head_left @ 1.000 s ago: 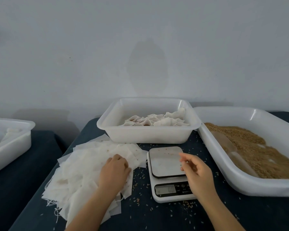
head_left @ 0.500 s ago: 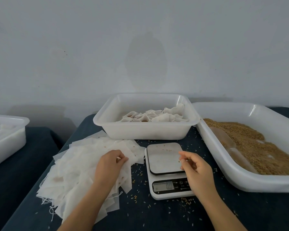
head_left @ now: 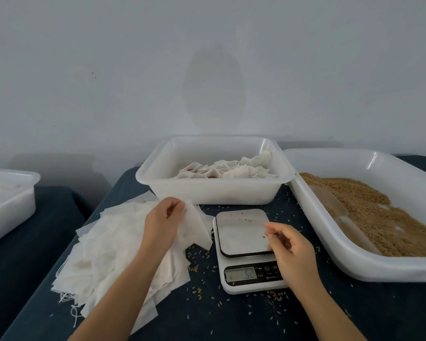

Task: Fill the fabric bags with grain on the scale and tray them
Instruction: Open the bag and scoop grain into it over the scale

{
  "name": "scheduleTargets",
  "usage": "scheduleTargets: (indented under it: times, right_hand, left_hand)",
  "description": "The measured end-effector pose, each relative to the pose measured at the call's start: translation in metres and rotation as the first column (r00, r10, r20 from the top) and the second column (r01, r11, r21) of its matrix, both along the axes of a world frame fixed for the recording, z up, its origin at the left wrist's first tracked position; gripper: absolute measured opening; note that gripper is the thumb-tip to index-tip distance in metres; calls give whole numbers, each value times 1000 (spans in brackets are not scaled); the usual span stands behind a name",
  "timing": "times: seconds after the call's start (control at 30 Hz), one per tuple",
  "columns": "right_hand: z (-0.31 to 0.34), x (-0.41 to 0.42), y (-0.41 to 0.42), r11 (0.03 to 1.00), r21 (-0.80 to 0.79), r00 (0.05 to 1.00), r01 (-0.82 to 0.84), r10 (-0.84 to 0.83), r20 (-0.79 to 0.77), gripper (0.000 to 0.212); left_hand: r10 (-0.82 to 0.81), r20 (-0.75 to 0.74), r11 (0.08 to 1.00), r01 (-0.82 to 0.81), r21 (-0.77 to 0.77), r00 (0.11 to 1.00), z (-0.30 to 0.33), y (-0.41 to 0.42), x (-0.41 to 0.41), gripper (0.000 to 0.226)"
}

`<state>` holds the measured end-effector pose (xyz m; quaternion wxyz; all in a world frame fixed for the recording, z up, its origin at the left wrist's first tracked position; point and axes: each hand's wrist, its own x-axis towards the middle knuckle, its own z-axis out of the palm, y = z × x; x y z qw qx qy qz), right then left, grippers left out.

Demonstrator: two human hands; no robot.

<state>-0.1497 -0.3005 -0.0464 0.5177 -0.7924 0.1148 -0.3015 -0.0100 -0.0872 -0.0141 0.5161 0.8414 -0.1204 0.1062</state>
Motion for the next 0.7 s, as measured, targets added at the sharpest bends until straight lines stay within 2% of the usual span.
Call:
scheduleTargets:
  times: [0.07, 0.17, 0.23, 0.33, 0.53, 0.7]
  right_hand:
    - [0, 0, -2, 1000, 18, 1000, 11, -11, 5, 33]
    - [0, 0, -3, 999, 47, 1000, 20, -21, 4, 31]
    - [1, 0, -4, 998, 61, 1000, 20, -21, 4, 31]
    - [1, 0, -3, 998, 65, 1000, 18, -18, 0, 32]
    - [2, 0, -4, 997, 72, 1000, 19, -19, -2, 32]
    - [2, 0, -3, 995, 99, 1000, 21, -21, -1, 31]
  left_hand:
    - [9, -56, 994, -15, -111, 998, 6, -2, 5, 15]
    - [-25, -259, 934, -70, -351, 966, 12, -4, 7, 13]
    - [-51, -383, 897, -127, -424, 922, 14, -6, 8, 12]
    - [-34, -445, 905, -161, -393, 895, 15, -6, 11, 9]
    - [2, -373, 963, -103, -250, 928, 16, -1, 11, 10]
    - [-12, -316, 971, -64, -228, 949, 12, 0, 9, 6]
